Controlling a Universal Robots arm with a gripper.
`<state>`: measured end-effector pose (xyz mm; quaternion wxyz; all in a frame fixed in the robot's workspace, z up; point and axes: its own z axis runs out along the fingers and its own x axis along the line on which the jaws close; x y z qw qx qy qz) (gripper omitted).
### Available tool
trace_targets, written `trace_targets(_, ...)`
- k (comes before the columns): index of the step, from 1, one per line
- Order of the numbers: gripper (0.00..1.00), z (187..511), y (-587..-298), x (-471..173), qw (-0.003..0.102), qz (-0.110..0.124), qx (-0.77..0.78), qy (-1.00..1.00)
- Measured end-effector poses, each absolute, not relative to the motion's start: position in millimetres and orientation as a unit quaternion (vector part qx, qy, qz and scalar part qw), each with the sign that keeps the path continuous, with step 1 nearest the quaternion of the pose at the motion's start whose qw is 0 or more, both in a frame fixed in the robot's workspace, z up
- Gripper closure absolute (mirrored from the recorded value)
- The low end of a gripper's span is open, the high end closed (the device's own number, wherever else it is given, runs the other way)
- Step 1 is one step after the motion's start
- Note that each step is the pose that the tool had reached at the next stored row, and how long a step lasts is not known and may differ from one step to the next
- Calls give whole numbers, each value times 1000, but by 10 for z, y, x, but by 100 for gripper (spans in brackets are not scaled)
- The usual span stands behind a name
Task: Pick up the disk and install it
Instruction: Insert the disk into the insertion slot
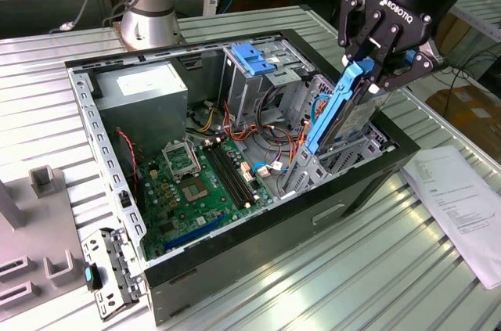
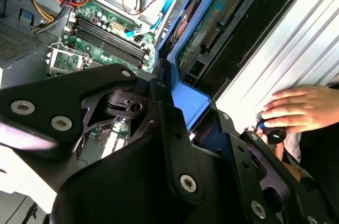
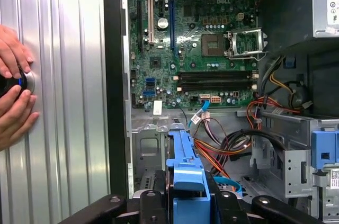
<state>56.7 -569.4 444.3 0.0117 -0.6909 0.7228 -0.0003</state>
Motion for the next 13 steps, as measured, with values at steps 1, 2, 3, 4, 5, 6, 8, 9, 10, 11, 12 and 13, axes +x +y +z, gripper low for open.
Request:
trace_targets(1,63,4442,-5694,569,12,0,-691,723)
trace_targets(2,63,4441,-5695,571,12,0,-691,723)
trace_targets(3,63,4435,-5696,573,12,0,-691,723)
trace_targets(4,63,4429,-5698,574,12,0,-691,723)
trace_targets(5,63,4423,-5700,575,12,0,-691,723)
trace_targets(6,63,4422,-5700,576,12,0,-691,723)
trace_targets(8,63,4421,-5701,576,12,0,-691,723)
trace_targets(9,63,4417,-5700,576,12,0,-691,723)
trace_targets(10,63,4410,-5700,576,12,-1,-691,723)
trace_targets(11,63,4396,-5700,576,14,-2,-691,723)
trace_targets(12,63,4382,-5701,576,15,-4,-691,723)
trace_targets(13,63,4376,-5702,576,16,-4,-691,723)
